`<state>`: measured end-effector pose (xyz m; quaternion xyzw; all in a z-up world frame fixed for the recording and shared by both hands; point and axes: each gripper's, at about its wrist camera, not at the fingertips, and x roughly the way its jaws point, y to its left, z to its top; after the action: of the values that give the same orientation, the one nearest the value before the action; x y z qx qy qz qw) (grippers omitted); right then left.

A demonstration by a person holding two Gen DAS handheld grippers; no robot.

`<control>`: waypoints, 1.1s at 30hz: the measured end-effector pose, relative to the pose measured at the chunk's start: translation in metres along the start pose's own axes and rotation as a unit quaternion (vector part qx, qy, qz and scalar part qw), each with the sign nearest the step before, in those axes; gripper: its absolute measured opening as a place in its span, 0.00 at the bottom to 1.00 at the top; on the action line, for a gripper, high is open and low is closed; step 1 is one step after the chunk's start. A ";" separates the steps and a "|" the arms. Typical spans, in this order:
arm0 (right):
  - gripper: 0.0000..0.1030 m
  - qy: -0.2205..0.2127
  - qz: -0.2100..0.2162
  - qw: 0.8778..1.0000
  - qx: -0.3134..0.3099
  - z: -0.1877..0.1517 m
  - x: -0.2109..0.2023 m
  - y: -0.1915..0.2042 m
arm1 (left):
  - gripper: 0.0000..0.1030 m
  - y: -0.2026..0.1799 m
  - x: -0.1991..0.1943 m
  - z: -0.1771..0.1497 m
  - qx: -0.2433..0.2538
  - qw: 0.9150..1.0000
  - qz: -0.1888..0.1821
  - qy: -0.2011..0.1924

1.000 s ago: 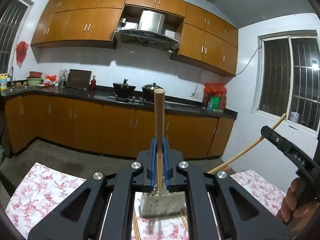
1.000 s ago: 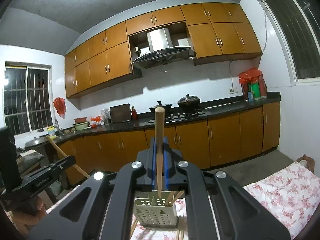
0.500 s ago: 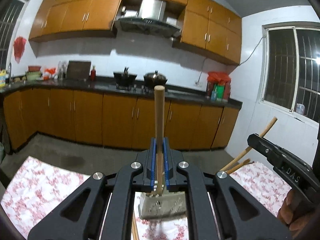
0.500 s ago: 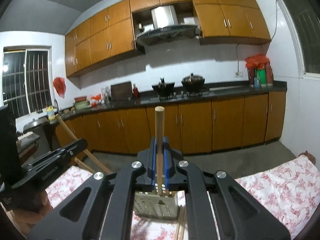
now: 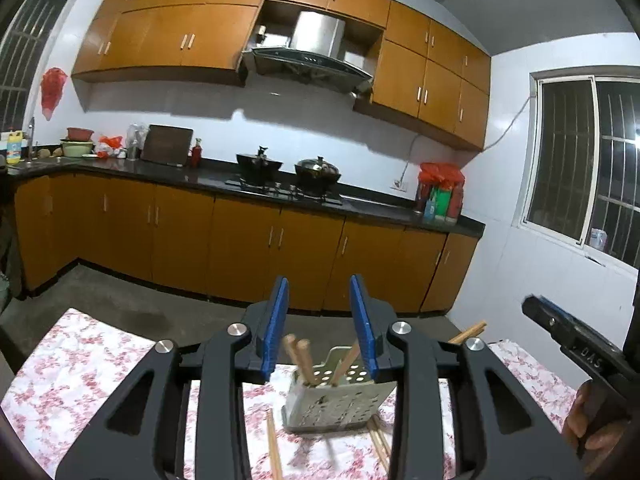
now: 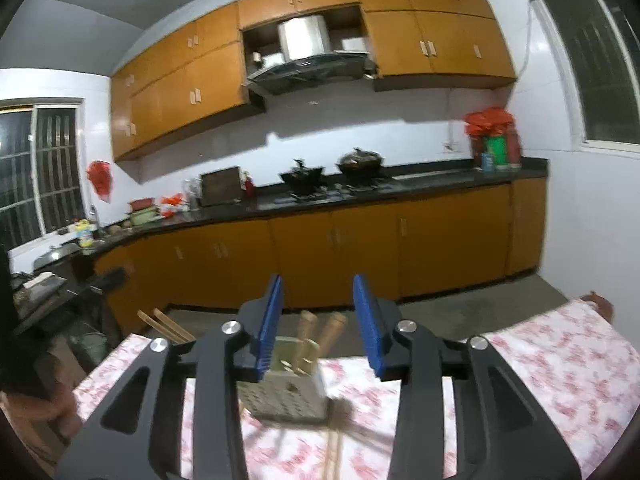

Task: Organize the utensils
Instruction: 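Open the left gripper to drop its chopstick into the holder while the right gripper opens, then close the left gripper on a wooden chopstick while the right gripper grasps another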

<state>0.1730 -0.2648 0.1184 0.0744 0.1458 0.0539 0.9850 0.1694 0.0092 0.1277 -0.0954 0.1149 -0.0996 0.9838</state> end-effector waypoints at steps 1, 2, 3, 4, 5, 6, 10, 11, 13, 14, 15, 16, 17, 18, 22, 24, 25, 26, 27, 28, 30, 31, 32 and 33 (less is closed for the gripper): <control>0.40 0.017 -0.012 1.000 0.003 -0.006 0.000 -0.007 | 0.38 0.004 -0.006 -0.001 -0.001 1.000 0.005 -0.001; 0.41 0.031 -0.020 0.999 0.004 -0.010 0.002 -0.013 | 0.40 0.009 -0.013 -0.005 -0.001 1.000 0.014 0.000; 0.41 0.051 -0.030 0.998 0.004 -0.017 0.006 -0.019 | 0.40 0.012 -0.017 -0.009 -0.001 1.000 0.022 0.004; 0.41 0.079 -0.043 0.996 0.002 -0.030 0.011 -0.025 | 0.41 0.016 -0.020 -0.014 0.001 1.000 0.030 0.009; 0.41 0.099 -0.049 0.994 0.000 -0.040 0.015 -0.029 | 0.41 0.020 -0.022 -0.021 0.004 0.999 0.041 0.017; 0.41 0.120 -0.054 0.991 -0.001 -0.050 0.020 -0.032 | 0.41 0.024 -0.022 -0.029 0.006 0.998 0.051 0.028; 0.40 0.225 -0.048 0.973 0.008 -0.109 0.045 -0.036 | 0.41 0.041 -0.011 -0.071 0.011 0.992 0.076 0.100; 0.35 0.239 -0.044 0.970 0.006 -0.121 0.049 -0.035 | 0.41 0.043 -0.008 -0.081 0.010 0.990 0.078 0.118; 0.22 0.266 -0.033 0.963 0.001 -0.145 0.055 -0.030 | 0.41 0.048 0.001 -0.102 0.004 0.985 0.078 0.157; 0.17 0.279 -0.022 0.960 0.002 -0.158 0.058 -0.026 | 0.41 0.049 0.004 -0.112 0.002 0.982 0.077 0.172; 0.17 0.287 -0.015 0.958 0.003 -0.167 0.060 -0.022 | 0.41 0.050 0.009 -0.125 0.002 0.979 0.077 0.191; 0.16 0.293 -0.011 0.956 0.003 -0.175 0.062 -0.019 | 0.41 0.050 0.010 -0.133 0.002 0.976 0.076 0.203; 0.16 0.299 -0.006 0.954 0.002 -0.183 0.062 -0.015 | 0.41 0.051 0.013 -0.140 0.002 0.974 0.074 0.215; 0.16 0.303 -0.002 0.953 0.004 -0.189 0.063 -0.013 | 0.41 0.051 0.013 -0.148 0.001 0.972 0.072 0.225; 0.16 0.313 0.006 0.950 0.006 -0.197 0.068 -0.006 | 0.41 0.052 0.019 -0.171 -0.002 0.964 0.067 0.258; 0.16 0.315 0.008 0.949 0.006 -0.201 0.069 -0.005 | 0.41 0.053 0.020 -0.180 -0.002 0.961 0.066 0.269; 0.16 0.315 0.008 0.949 0.005 -0.201 0.069 -0.004 | 0.41 0.051 0.021 -0.182 -0.003 0.960 0.066 0.272; 0.16 0.316 0.009 0.949 0.004 -0.203 0.069 -0.003 | 0.41 0.050 0.021 -0.185 -0.002 0.959 0.065 0.276; 0.16 0.317 0.009 0.948 0.003 -0.204 0.070 -0.002 | 0.41 0.050 0.022 -0.188 -0.002 0.958 0.064 0.280; 0.16 0.317 0.009 0.948 0.000 -0.205 0.071 -0.001 | 0.41 0.049 0.022 -0.191 -0.001 0.957 0.063 0.282; 0.15 0.319 0.004 0.948 -0.010 -0.207 0.073 0.001 | 0.41 0.048 0.024 -0.196 0.000 0.956 0.062 0.287; 0.13 0.317 -0.001 0.948 -0.018 -0.209 0.074 0.002 | 0.41 0.047 0.025 -0.197 0.000 0.955 0.060 0.290; 0.09 0.314 -0.006 0.949 -0.024 -0.208 0.074 0.003 | 0.40 0.046 0.026 -0.198 0.001 0.955 0.059 0.291; 0.08 0.312 -0.012 0.949 -0.032 -0.208 0.074 0.004 | 0.40 0.045 0.026 -0.200 0.002 0.954 0.058 0.293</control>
<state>0.1817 -0.2245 -0.0990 0.0210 0.4452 0.0677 0.8926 0.1530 0.0142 -0.0780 -0.0535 0.4035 -0.0663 0.9110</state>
